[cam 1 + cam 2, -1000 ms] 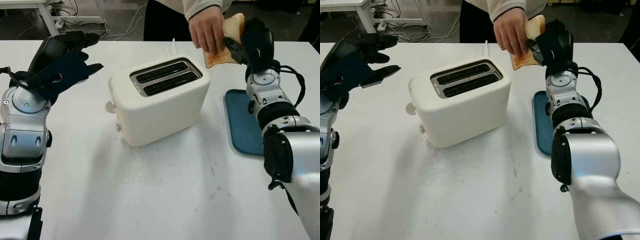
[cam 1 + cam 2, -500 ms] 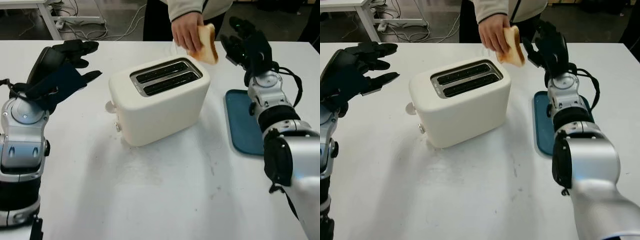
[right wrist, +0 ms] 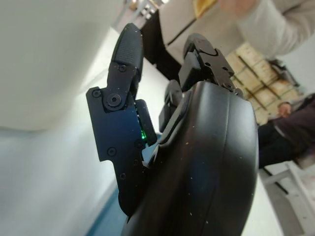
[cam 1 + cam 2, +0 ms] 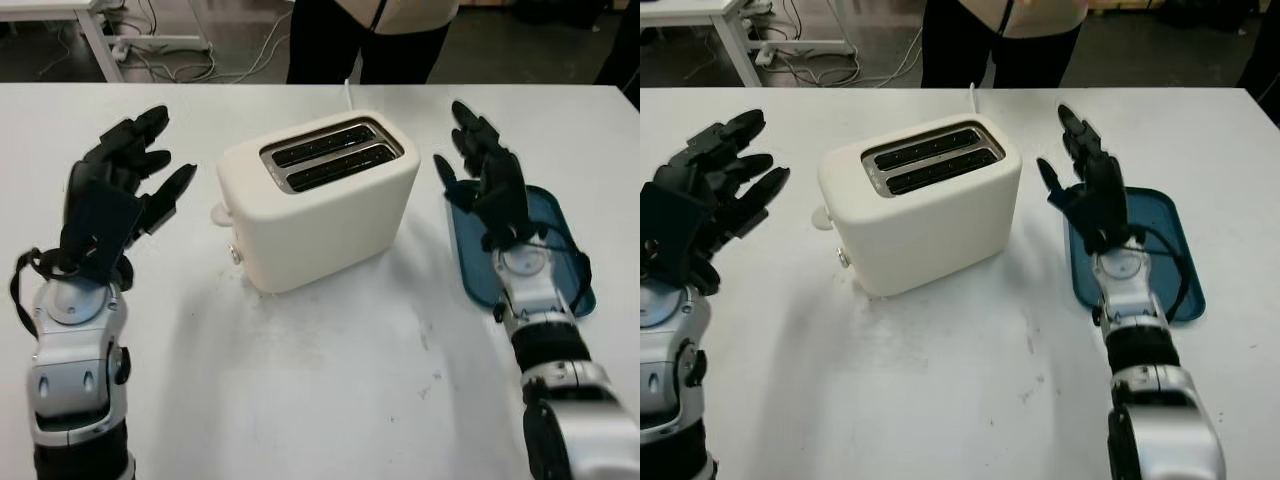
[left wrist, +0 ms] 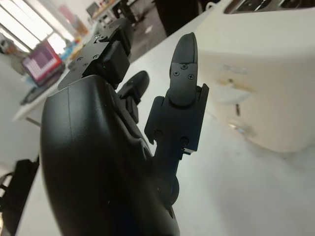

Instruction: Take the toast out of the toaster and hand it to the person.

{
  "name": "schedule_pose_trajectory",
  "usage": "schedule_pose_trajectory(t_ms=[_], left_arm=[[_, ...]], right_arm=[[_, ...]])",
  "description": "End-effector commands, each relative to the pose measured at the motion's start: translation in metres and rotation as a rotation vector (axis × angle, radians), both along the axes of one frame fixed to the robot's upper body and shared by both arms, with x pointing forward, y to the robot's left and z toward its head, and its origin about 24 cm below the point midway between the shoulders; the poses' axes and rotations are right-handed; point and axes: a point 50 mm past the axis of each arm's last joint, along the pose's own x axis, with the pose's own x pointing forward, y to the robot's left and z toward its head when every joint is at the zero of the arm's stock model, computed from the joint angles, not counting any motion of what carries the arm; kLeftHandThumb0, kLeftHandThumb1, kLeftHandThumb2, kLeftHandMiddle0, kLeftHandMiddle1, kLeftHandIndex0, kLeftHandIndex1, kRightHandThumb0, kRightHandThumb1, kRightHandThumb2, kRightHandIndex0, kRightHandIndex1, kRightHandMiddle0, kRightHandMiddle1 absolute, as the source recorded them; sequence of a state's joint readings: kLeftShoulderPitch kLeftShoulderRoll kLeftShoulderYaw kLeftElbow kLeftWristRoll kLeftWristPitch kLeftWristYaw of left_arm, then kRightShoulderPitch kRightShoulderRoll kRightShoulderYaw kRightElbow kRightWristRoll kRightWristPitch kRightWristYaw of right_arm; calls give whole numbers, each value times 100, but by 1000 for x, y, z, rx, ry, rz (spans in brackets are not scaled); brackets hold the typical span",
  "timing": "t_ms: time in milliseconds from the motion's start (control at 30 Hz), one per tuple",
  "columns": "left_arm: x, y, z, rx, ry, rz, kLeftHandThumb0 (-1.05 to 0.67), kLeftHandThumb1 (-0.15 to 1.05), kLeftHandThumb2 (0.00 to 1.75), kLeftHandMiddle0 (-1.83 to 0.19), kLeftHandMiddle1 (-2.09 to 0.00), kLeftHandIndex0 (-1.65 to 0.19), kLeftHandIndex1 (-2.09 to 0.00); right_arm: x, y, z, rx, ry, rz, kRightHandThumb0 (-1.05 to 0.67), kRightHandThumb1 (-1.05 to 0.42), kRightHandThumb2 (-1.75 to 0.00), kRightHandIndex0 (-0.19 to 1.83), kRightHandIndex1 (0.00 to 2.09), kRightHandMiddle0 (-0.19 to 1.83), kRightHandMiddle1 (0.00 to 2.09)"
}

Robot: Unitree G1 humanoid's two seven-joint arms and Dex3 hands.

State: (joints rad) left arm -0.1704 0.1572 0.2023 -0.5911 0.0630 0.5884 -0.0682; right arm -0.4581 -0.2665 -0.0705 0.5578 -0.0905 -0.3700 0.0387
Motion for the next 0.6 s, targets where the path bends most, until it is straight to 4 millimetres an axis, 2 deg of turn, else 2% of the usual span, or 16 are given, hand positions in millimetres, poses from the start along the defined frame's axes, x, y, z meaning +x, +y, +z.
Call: schedule_pose_trajectory(t_ms=[0,200,233,267,300,333,367,433,500,567], left_arm=[[-5,-2,-7,-17,8,-3,-37,92,37,-6,-72,-37,-1],[-11,-11,-21,-95,67,-10,-39,92,37,-3,-69,-33,0],[-12,-12,-23,-99,70,-9,-39,92,38,-4,-69,-32,0],[-13,-13,-25,-100,72,-8,-39,92,39,-4,-69,-32,0],[-14,-13,-27,-98,74,-7,-40,92,40,-4,-68,-32,0],[-14,-14,-30,-96,75,-5,-43,92,40,-5,-68,-33,-1],[-15,-15,-33,-92,75,-4,-45,92,40,-6,-69,-33,-1],[-16,-18,-39,-87,73,-8,-48,92,42,-7,-69,-34,-1],[-17,-21,-45,-83,81,-4,-49,92,44,-7,-70,-35,-2],[-16,-25,-56,-43,89,15,-50,92,44,-8,-71,-35,-2]], right_arm=[[-10,4,-3,19,16,7,-53,-92,-64,16,0,18,0],[-36,18,-9,126,32,45,-54,-92,-69,11,1,14,0],[-42,23,-10,150,21,52,-60,-92,-68,12,1,32,9],[-46,26,-10,165,15,57,-63,-92,-69,12,1,52,41],[-50,30,-10,185,16,60,-66,-92,-69,12,1,46,84],[-54,33,-12,204,22,61,-71,-92,-68,13,1,20,85],[-57,36,-15,216,26,60,-73,-92,-68,14,1,11,62],[-61,37,-24,203,36,70,-67,-92,-73,16,2,7,28],[-65,38,-32,205,68,91,-66,-92,-76,15,1,8,16],[-71,43,-40,221,93,103,-72,-92,-73,15,1,11,11]])
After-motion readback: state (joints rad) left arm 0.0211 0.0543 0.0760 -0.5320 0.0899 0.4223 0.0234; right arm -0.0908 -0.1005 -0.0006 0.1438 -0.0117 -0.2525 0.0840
